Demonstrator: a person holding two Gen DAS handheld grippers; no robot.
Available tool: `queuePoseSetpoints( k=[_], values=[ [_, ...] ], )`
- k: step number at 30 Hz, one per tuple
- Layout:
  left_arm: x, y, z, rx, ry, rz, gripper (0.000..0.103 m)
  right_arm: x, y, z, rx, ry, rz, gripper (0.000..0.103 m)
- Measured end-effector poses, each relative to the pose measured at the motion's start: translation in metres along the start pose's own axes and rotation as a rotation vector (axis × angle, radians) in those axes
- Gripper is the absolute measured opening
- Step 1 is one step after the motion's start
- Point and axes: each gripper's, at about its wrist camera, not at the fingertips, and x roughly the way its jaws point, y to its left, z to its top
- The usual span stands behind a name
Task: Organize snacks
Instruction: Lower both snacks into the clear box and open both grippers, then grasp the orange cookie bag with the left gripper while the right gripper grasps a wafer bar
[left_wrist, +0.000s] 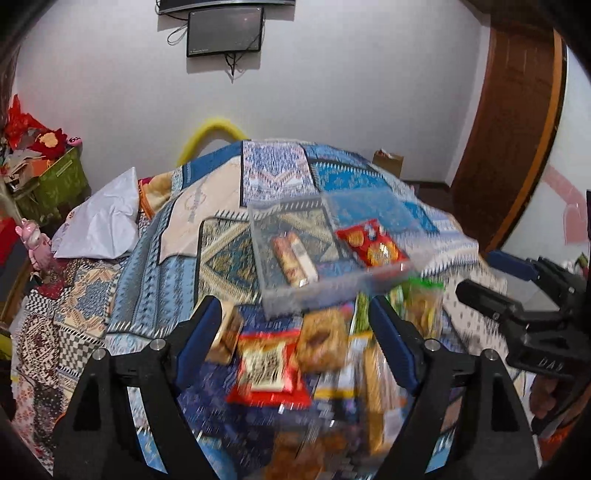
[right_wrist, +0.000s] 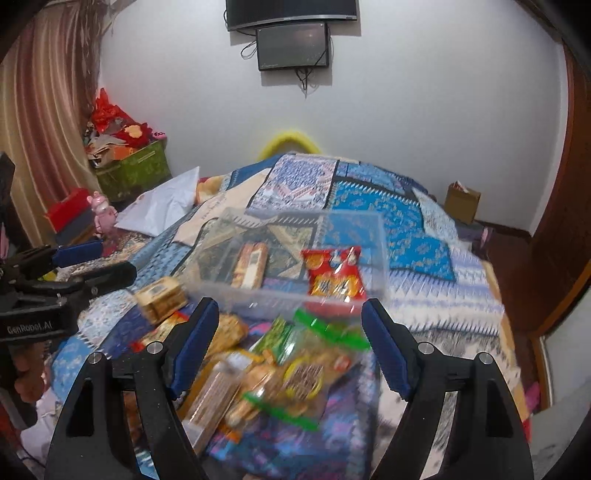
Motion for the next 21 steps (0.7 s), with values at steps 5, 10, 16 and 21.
queuePoseSetpoints(
  k=[5,10,16,21],
  values=[
    [0.000,0.007,-0.036,-0.002,0.057,-0.012,0.082,0.001,0.014,-0.024,0.035,0.045,0.029,0.077],
    [0.009,0.012,-0.067,-0.026,0.112,-0.010,0.082,0.013,0.028,-0.048,0.029,0.110,0.021,0.077],
    [0.013,0.011,-0.091,-0.021,0.151,-0.037,0.082,0.021,0.042,-0.068,0.055,0.151,0.052,0.075],
    [0.015,0.014,-0.104,-0.029,0.180,-0.060,0.082,0.039,0.055,-0.077,0.040,0.221,0.066,0.055]
  ],
)
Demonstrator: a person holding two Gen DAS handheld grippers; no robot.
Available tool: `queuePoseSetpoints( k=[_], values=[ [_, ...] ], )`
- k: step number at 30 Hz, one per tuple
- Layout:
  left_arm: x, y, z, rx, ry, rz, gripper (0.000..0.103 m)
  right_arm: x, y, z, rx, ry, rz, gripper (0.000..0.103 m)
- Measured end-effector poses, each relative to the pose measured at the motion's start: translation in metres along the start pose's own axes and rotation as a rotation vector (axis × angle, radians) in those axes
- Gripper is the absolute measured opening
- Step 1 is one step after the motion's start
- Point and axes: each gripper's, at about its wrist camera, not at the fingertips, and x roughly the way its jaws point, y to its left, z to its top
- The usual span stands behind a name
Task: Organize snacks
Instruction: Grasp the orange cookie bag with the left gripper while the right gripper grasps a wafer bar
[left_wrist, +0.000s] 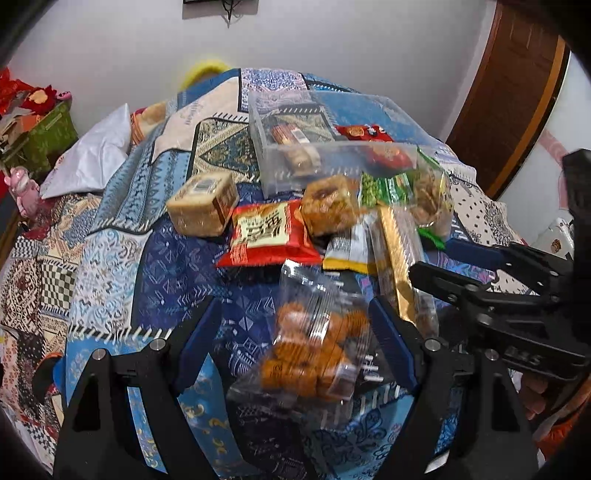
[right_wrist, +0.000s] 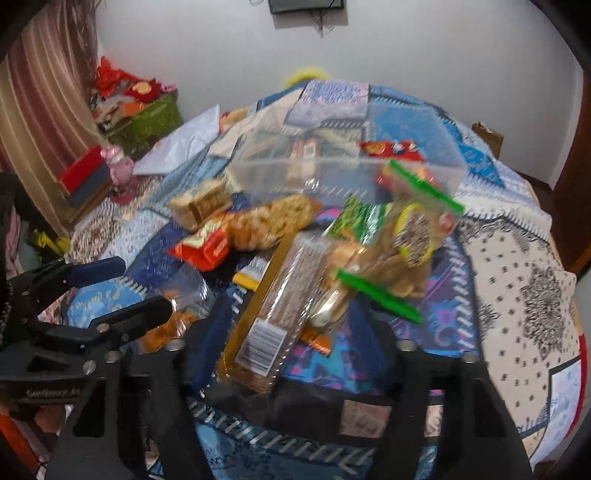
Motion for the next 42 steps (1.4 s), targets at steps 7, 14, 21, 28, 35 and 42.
queuePoseSetpoints(
  k=[7,14,21,28,35,42],
  values=[
    [0.009,0.006,-0.013,-0.007,0.046,-0.026,0.082,0.015,0.002,-0.005,0.032,0.053,0.035,0.049],
    [0.024,0.000,-0.017,-0.020,0.081,-0.058,0.082,0.020,0.004,-0.003,0.026,0.057,0.030,0.045],
    [0.040,-0.003,-0.019,-0.022,0.125,-0.066,0.085,0.018,-0.001,-0.004,0.035,0.051,0.050,0.040],
    [0.046,-0.004,-0.022,-0.018,0.117,-0.055,0.069,0.014,-0.004,-0.005,0.044,0.045,0.059,0.037],
    [0.031,-0.009,-0.019,0.003,0.067,-0.058,0.061,0.006,-0.010,-0.002,0.055,0.021,0.052,0.034],
    [0.001,-0.012,0.002,-0.002,-0.035,-0.050,0.060,-0.011,-0.018,0.007,0.072,-0.027,0.059,0.033]
  ],
)
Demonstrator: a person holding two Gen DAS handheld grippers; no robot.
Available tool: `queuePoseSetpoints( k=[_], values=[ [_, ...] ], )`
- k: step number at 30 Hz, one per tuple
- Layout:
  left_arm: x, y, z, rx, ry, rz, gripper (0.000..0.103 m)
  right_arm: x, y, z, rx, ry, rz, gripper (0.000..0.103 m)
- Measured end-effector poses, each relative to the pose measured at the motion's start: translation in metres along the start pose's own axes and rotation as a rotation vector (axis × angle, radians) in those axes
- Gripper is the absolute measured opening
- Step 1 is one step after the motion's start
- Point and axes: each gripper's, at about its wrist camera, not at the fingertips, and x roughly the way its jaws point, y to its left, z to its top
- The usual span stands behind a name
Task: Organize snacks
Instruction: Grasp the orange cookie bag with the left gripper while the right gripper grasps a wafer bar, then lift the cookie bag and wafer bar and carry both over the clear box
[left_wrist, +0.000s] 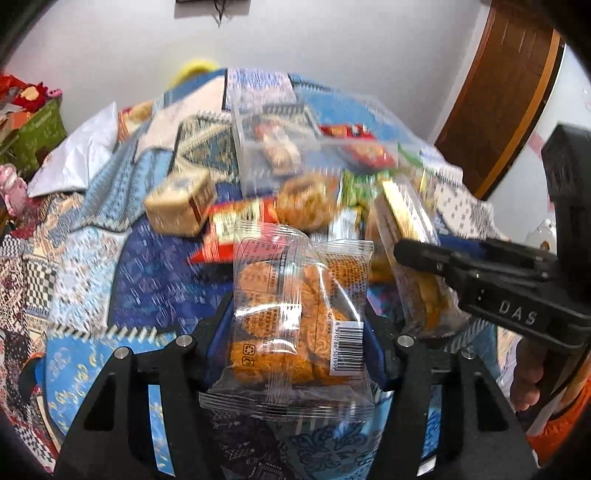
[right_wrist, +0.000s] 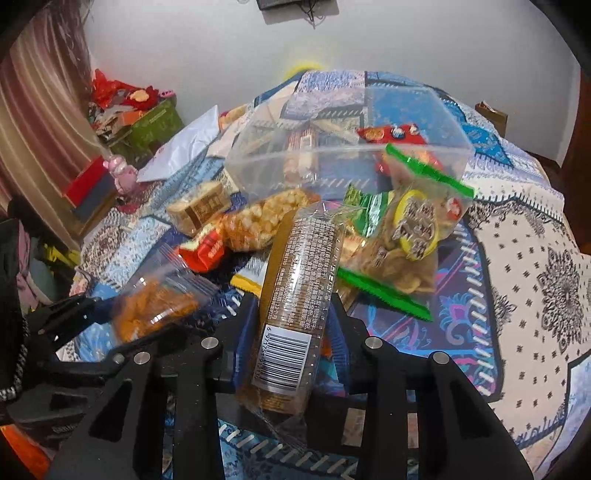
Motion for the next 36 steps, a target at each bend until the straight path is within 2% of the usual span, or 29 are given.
queuePoseSetpoints(
  k=[9,18,30,36],
  values=[
    [-0.013,-0.005,0.042,-0.012,-0.084,-0.008,0.060,-0.018,-0.010,0.027,0.005,-0.083,-0.012,0.033],
    [-0.010,-0.015,0.085,-0.002,-0.155,-0.005,0.060,-0.032,-0.022,0.068,0.011,-0.190,-0.033,0.033],
    [0.026,-0.011,0.151,-0.031,-0.182,0.013,0.060,-0.020,-0.039,0.119,-0.011,-0.254,-0.052,0.033],
    [0.058,-0.007,0.171,-0.035,-0.152,0.025,0.060,0.006,-0.044,0.138,-0.052,-0.222,-0.061,0.033]
  ],
)
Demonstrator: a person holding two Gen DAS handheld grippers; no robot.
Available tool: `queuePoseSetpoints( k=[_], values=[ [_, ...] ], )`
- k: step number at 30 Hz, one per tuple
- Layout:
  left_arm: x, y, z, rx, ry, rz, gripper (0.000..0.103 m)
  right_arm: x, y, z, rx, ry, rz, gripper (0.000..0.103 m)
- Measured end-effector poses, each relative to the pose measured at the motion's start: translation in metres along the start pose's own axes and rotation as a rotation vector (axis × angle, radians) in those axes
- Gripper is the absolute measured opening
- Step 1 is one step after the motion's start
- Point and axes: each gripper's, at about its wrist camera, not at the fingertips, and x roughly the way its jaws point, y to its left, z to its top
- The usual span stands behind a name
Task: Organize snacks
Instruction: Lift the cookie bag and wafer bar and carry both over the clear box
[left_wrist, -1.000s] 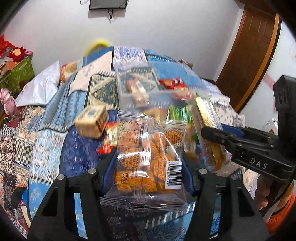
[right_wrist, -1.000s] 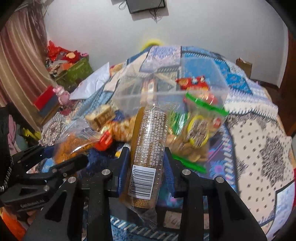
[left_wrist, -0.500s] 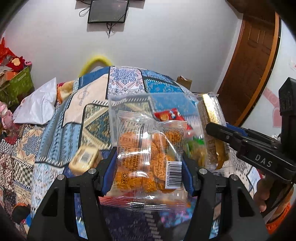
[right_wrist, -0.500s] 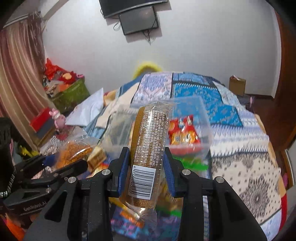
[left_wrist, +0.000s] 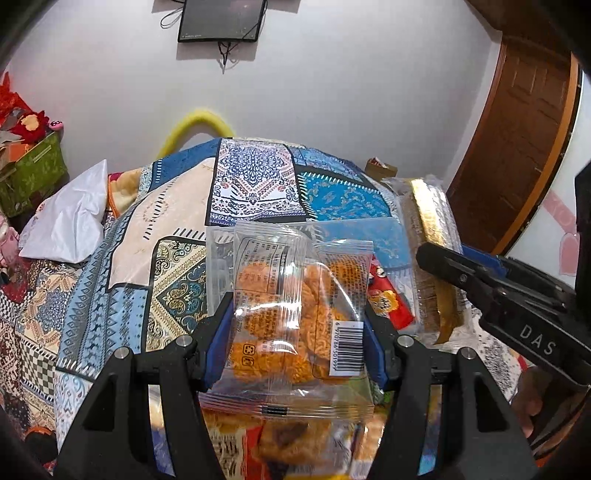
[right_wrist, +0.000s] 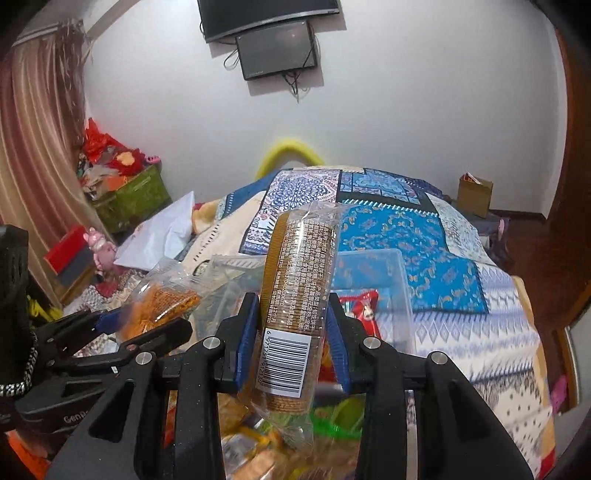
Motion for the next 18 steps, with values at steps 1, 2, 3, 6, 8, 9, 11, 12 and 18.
queuePoseSetpoints(
  k=[1,2,3,6,8,9,11,12,18],
  values=[
    [0.004,0.000,0.000,0.001,0.004,0.002,0.060,0.005,0.000,0.001,-0.005,0.008,0.000,0.033],
    [0.010,0.000,0.001,0.002,0.009,0.003,0.060,0.010,-0.002,0.003,-0.009,0.017,0.000,0.033],
    [0.017,0.002,0.002,0.000,0.017,0.007,0.060,0.017,-0.003,0.005,-0.013,0.031,-0.003,0.033],
    [0.036,0.006,0.003,-0.014,0.047,0.014,0.060,0.029,-0.005,0.007,-0.018,0.052,-0.014,0.033],
    [0.049,0.008,0.003,-0.025,0.072,0.025,0.060,0.038,-0.004,0.007,-0.019,0.070,-0.015,0.033],
    [0.054,0.009,0.003,-0.028,0.080,0.029,0.060,0.043,-0.003,0.006,-0.019,0.081,-0.010,0.033],
    [0.063,0.009,0.002,-0.029,0.095,0.038,0.060,0.051,-0.003,0.005,-0.027,0.103,-0.006,0.033],
    [0.067,0.009,0.002,-0.030,0.100,0.042,0.060,0.055,-0.001,0.004,-0.032,0.114,-0.007,0.033],
    [0.087,0.010,-0.002,-0.013,0.141,0.067,0.060,0.072,-0.002,-0.003,-0.052,0.188,-0.002,0.033]
  ],
)
